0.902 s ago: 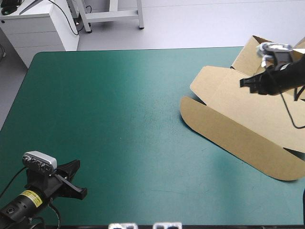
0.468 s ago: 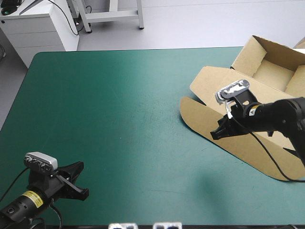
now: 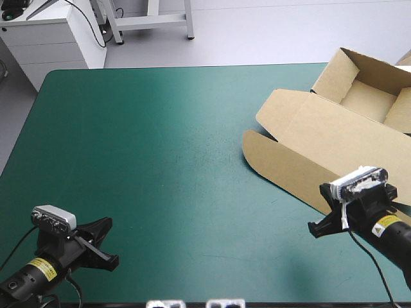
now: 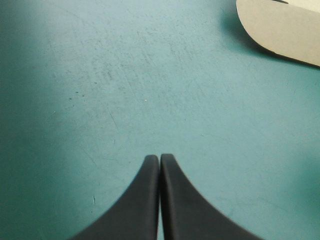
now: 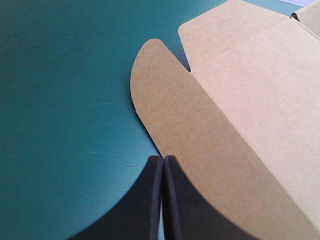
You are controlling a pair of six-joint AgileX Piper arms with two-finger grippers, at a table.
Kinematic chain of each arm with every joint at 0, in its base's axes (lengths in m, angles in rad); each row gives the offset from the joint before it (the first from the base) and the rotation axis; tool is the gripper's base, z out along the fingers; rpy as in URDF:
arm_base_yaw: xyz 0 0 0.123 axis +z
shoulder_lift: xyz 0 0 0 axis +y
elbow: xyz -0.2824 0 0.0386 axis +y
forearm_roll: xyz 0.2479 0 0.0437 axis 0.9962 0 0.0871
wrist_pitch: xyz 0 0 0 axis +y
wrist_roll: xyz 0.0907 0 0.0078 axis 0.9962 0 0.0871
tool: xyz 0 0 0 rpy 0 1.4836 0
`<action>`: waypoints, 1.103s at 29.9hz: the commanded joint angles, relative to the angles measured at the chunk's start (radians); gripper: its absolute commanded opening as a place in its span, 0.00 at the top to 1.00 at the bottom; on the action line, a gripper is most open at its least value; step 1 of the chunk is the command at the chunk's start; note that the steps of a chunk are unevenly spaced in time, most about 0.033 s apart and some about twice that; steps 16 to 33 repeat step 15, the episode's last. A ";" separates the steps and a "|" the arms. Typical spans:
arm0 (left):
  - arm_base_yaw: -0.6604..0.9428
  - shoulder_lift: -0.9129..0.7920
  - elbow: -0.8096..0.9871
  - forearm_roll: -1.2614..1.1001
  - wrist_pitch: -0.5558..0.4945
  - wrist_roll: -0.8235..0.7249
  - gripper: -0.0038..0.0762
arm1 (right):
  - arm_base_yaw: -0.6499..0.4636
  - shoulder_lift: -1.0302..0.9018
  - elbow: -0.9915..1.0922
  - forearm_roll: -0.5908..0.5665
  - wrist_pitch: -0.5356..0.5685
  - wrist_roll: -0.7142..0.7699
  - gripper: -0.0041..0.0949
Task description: Fold the box
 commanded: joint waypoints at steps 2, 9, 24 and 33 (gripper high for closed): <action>-0.003 -0.022 -0.026 -0.009 -0.073 0.042 0.96 | 0.002 -0.126 0.078 -0.001 -0.105 0.011 0.98; -0.003 -0.085 -0.026 -0.009 -0.060 0.042 0.96 | 0.002 -0.306 0.201 -0.148 -0.139 0.176 0.98; -0.003 -0.115 0.016 -0.009 -0.046 0.046 0.96 | 0.002 -0.403 0.264 -0.195 -0.100 0.234 0.98; -0.003 -0.115 0.016 -0.009 -0.046 0.046 0.96 | 0.002 -0.403 0.264 -0.195 -0.100 0.234 0.98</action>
